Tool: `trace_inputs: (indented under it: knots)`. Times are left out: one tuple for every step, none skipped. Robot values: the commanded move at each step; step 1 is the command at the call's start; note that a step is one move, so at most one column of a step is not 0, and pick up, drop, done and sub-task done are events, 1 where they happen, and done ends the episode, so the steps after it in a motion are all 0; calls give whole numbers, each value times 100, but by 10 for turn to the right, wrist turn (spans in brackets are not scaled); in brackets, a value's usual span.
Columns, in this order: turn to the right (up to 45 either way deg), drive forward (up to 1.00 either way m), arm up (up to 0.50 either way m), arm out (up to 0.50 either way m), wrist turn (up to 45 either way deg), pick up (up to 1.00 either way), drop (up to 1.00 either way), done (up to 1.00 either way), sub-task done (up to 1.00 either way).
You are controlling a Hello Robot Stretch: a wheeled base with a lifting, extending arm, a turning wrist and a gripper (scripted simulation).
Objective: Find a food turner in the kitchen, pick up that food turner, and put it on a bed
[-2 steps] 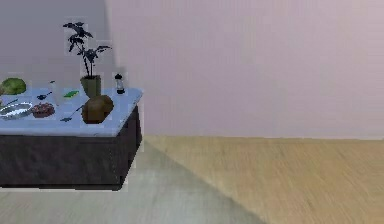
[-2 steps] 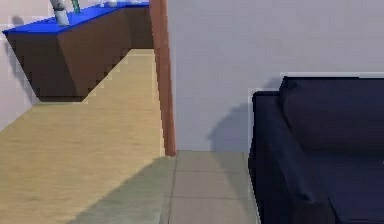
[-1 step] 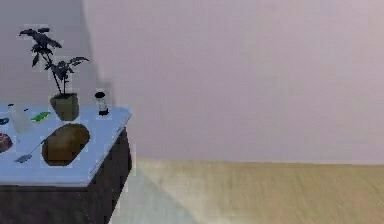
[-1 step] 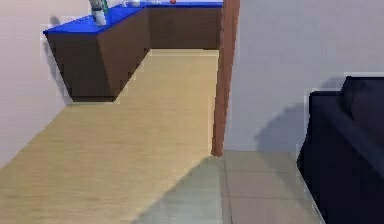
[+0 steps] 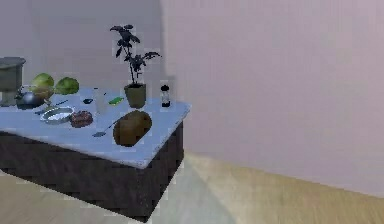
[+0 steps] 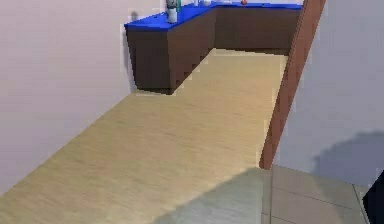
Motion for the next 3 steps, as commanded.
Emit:
trace_inputs:
  knots:
    - [0,40,0,0,0,0,0,0,0]
    - [-450,0,0,0,0,0,0,0,0]
    - [-450,0,0,0,0,0,0,0,0]
